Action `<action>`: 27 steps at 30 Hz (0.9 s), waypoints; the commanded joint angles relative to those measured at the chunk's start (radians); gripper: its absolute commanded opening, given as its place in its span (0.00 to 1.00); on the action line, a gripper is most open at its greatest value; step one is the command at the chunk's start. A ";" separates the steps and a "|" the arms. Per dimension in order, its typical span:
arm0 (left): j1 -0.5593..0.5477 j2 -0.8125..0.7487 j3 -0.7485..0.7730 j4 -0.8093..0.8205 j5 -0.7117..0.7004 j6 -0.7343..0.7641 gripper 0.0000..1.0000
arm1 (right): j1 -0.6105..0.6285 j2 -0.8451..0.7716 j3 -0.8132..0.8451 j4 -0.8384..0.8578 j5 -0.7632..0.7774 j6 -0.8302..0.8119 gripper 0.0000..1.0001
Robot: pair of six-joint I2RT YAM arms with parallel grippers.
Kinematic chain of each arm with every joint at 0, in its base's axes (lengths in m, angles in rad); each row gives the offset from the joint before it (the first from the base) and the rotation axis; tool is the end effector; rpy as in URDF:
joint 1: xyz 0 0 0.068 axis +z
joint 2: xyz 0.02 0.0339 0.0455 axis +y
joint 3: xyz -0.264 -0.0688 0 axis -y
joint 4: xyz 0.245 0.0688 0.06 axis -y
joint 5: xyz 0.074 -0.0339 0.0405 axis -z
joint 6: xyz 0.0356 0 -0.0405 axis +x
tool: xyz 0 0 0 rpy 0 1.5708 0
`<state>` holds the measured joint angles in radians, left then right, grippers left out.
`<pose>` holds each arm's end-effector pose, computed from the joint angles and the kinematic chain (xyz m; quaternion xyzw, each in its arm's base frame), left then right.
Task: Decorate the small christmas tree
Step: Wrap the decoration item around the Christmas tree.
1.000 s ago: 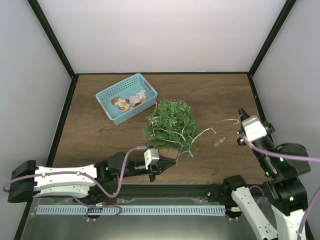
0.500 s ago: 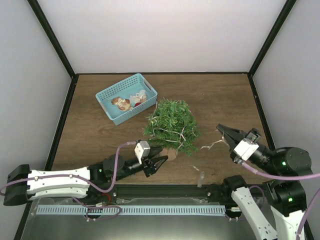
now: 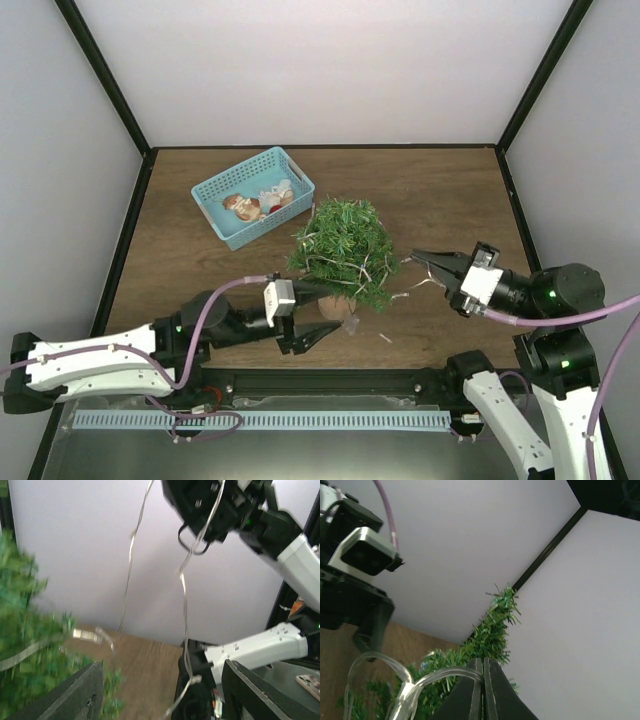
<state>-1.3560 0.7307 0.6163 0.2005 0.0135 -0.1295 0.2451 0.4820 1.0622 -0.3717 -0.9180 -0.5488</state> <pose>0.0385 -0.1787 0.3308 0.3931 0.5500 -0.5017 0.5397 0.0432 0.0400 0.4402 -0.5357 0.3876 0.1704 0.7306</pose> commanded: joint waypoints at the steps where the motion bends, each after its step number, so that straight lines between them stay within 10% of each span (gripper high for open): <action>1: -0.001 0.127 0.150 -0.076 0.033 0.103 0.66 | -0.004 -0.003 -0.012 0.170 -0.077 0.162 0.01; 17: -0.003 0.435 0.410 -0.098 0.081 0.071 0.54 | -0.005 0.036 -0.050 0.242 -0.065 0.281 0.01; 22: -0.001 0.408 0.395 -0.095 0.021 0.071 0.09 | -0.005 0.027 -0.076 0.232 -0.068 0.285 0.01; 27: -0.002 0.302 0.335 -0.069 -0.098 0.050 0.04 | -0.005 -0.005 -0.149 0.200 -0.034 0.377 0.15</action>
<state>-1.3567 1.1213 0.9813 0.0856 0.0093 -0.0608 0.2455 0.5068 0.9668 -0.1509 -0.9771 -0.2661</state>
